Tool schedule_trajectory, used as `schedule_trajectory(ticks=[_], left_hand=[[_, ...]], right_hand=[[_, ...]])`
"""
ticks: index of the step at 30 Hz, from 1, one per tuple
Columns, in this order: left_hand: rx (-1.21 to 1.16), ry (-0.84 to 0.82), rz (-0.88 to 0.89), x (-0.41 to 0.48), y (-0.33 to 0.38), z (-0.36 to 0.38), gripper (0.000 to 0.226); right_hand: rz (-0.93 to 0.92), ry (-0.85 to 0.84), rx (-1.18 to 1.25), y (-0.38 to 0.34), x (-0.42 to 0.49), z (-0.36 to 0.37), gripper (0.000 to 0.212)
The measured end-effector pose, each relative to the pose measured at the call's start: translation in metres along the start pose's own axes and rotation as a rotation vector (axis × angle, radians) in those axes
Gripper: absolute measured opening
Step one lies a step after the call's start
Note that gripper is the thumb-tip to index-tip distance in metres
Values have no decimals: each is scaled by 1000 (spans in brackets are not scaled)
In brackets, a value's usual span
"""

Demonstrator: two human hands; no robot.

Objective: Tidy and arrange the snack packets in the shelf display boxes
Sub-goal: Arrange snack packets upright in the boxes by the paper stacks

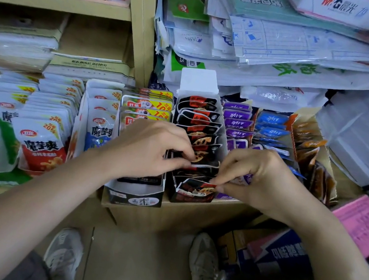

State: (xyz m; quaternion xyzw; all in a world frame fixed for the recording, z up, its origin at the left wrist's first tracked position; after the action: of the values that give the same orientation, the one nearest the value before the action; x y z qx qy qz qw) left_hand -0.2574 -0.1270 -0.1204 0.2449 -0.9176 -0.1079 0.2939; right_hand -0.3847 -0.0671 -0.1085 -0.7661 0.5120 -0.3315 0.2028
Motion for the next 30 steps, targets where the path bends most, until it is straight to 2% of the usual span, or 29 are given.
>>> schedule_trajectory(ticks=[4,7,11,17,26,30], left_hand=[[52,47,10,8,-1,-1,10],[-75,-22,-61,11,-9,0,3],[-93,-179,-44,2,-13,8,27],[-98,-8,-32,4,-13,-1,19],[-162,34,-59,5,-13,1,9],[-201,-61,-112,-1,-21,3,30]], right_hand=[[8,-61,-67,2,-2,5,19],[1,-15,-105,6,0,6,17],[30,74,-111,11,1,2,15],[68,253,-119,13,3,-13,9],[-19,115,-233,13,7,5,11],[-43,160,-204,9,1,2,19]])
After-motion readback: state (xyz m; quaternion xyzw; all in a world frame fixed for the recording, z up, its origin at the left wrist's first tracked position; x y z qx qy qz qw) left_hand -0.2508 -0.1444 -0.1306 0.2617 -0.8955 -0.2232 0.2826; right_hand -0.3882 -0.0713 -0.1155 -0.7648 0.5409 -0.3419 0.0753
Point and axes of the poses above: each hand's wrist, its own x-axis towards the middle knuckle, its own z-axis out of the palm, y = z × x, the point moved 10 cm from there along x, towards the middle knuckle, and after that the axes turned 10 degrees about y, right-handed, at the moved point
